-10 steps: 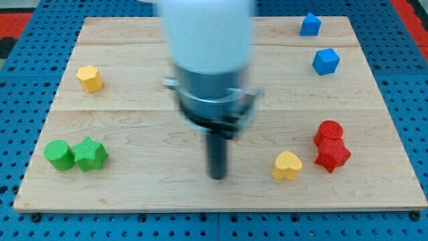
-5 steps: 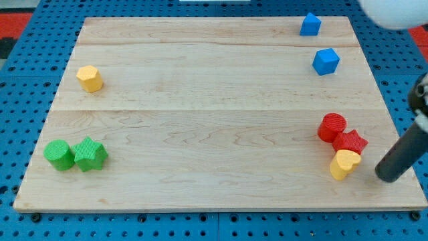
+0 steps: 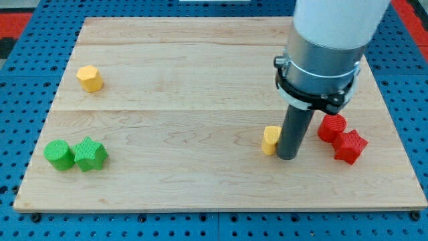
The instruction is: Move the yellow heart closer to the yellow hexagon
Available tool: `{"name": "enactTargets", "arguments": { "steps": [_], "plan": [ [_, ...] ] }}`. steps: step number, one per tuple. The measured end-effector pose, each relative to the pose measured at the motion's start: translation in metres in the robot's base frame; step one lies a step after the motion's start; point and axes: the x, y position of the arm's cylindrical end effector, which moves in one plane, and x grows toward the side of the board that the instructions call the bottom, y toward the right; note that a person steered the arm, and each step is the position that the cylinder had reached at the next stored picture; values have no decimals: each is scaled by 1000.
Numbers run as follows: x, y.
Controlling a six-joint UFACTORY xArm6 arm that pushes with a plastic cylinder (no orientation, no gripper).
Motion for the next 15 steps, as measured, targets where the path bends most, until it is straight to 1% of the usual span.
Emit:
{"name": "enactTargets", "arguments": {
  "steps": [2,4,6,7,8,9,10,11,12,14,15],
  "plan": [
    [-14,-40],
    [-27,-48],
    [-45,-41],
    [-46,-4],
    [-71,-42],
    [-119,-115],
    [-138,-187],
    [-157,-195],
    [-167,-210],
    [-166,-295],
    [-169,-284]
  ]
}}
